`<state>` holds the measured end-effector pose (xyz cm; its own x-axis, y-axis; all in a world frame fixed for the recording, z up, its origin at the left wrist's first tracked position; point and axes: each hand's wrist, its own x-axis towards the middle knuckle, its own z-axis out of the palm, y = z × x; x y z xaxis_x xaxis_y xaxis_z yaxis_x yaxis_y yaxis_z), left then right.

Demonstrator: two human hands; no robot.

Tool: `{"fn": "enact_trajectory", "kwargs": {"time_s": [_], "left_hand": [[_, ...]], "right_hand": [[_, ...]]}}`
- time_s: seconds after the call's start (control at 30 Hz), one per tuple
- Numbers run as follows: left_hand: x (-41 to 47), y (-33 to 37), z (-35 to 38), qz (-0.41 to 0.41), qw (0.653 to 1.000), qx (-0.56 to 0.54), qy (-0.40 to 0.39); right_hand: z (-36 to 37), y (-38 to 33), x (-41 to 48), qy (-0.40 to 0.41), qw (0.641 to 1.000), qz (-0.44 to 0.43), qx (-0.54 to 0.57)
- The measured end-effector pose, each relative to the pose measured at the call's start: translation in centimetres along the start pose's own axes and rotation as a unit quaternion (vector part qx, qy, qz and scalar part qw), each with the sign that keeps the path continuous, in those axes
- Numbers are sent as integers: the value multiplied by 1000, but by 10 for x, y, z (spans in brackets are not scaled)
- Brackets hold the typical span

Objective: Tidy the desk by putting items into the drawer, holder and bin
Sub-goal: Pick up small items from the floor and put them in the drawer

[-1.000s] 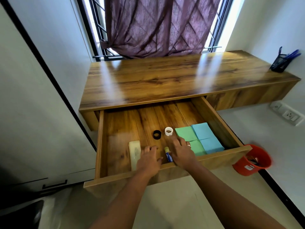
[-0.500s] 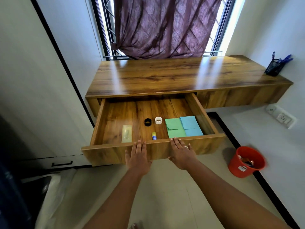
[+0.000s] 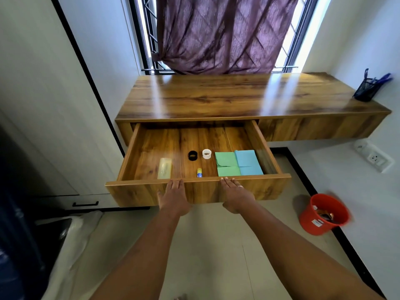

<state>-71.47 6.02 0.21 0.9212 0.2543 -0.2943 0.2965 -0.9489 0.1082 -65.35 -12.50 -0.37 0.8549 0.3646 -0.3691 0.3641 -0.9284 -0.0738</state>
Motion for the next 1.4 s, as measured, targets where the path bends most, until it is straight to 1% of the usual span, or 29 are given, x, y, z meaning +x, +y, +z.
{"fn": "enact_trajectory", "kwargs": {"time_s": [0.2, 0.3, 0.5, 0.7, 0.8, 1.13, 1.4], "left_hand": [[4, 3, -7, 10, 999, 43, -2], [9, 2, -11, 14, 999, 51, -11], [25, -1, -17, 21, 999, 33, -22], [59, -3, -24, 31, 999, 23, -12], [83, -6, -33, 38, 999, 19, -15], [167, -8, -62, 65, 998, 13, -17], [218, -20, -75, 109, 994, 7, 20]], "right_hand": [[-15, 2, 10, 6, 1000, -21, -13], [-19, 0, 17, 13, 999, -32, -41], [-29, -2, 35, 1, 998, -28, -59], [-39, -2, 65, 7, 997, -18, -68], [-48, -3, 86, 8, 997, -8, -74], [-75, -5, 155, 6, 999, 40, -28], [-95, -12, 206, -5, 997, 81, -12]]}}
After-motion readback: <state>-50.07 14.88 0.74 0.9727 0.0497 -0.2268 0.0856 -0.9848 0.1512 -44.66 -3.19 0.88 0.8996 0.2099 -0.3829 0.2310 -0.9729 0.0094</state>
